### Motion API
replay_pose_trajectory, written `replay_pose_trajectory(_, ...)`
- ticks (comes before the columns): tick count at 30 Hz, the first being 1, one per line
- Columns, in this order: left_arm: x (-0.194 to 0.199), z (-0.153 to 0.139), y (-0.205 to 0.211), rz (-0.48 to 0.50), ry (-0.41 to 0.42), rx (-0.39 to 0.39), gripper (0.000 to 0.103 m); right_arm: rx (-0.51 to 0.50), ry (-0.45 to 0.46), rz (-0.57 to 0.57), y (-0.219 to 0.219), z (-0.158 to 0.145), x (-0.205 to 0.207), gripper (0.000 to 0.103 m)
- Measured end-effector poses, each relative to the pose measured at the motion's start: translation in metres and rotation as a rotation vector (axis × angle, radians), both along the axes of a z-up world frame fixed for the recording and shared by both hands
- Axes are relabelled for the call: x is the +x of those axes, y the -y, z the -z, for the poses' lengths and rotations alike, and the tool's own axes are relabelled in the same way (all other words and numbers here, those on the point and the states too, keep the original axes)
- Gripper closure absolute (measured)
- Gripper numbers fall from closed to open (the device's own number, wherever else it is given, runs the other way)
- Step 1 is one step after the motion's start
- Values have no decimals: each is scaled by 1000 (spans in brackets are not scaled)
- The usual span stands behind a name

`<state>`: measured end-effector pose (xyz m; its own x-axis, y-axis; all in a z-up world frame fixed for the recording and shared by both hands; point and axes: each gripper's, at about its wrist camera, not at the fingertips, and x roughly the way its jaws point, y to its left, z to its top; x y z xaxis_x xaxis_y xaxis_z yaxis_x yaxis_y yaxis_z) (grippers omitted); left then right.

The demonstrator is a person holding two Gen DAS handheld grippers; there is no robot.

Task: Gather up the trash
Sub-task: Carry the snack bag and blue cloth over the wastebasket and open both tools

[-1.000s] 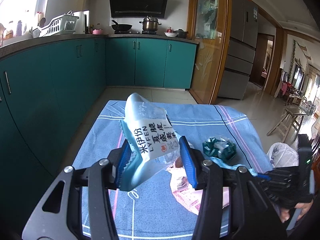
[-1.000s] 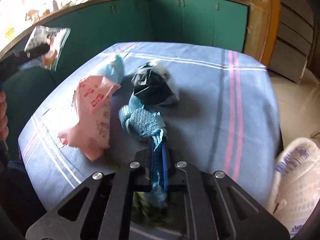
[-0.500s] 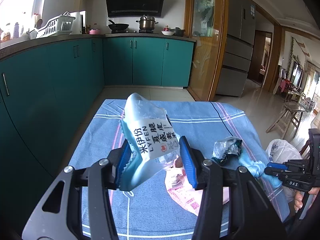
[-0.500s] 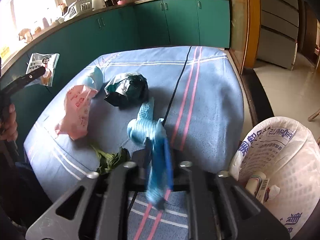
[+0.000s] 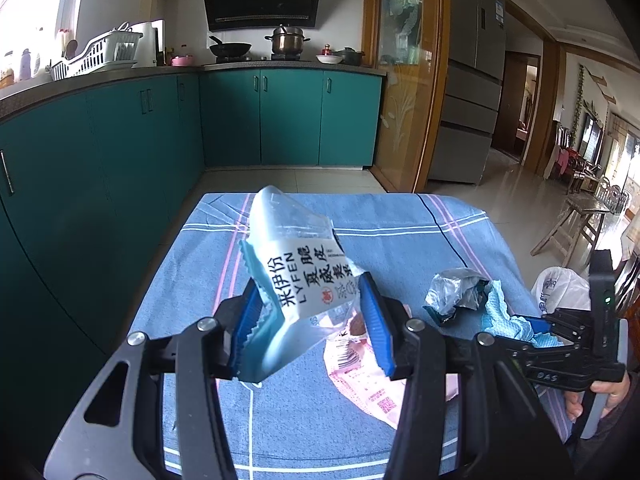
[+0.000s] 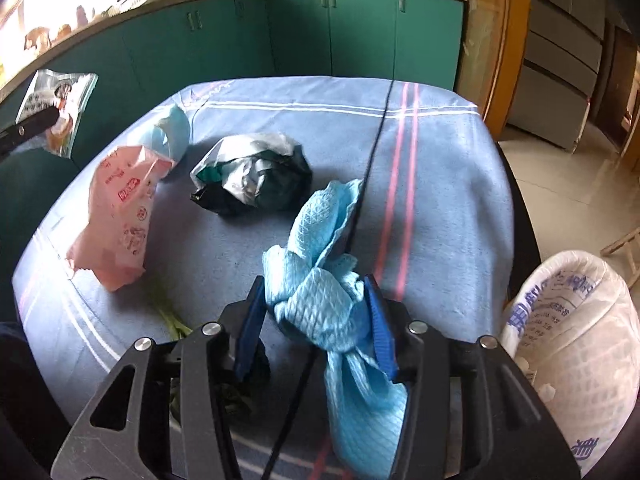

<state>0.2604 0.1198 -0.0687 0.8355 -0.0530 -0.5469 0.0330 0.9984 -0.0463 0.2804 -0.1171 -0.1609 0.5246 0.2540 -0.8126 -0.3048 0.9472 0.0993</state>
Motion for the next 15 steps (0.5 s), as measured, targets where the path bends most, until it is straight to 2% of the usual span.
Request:
replay_pose_trajectory(3,-1,-1,3,8,4,-6,54,-8,17,-3,-3,-3,-2,56)
replay_pose_trajectory(5,-1,-2,5,13,9,3,54,-9,20,-10,-4,-4,-4,64)
replay_pose_trajectory(8,-3,-2,11,20,13,11,54,-14,28,-19,-4,-6,-10,68)
replay_pose_trajectory(12,-6,-3,20,32,25,25,54,-23,61,-30,0,-18,-22,68)
replay_pose_trajectory(15,-12,-3,32,51,40,56,54,15,103,-13,12,-32,-32,68)
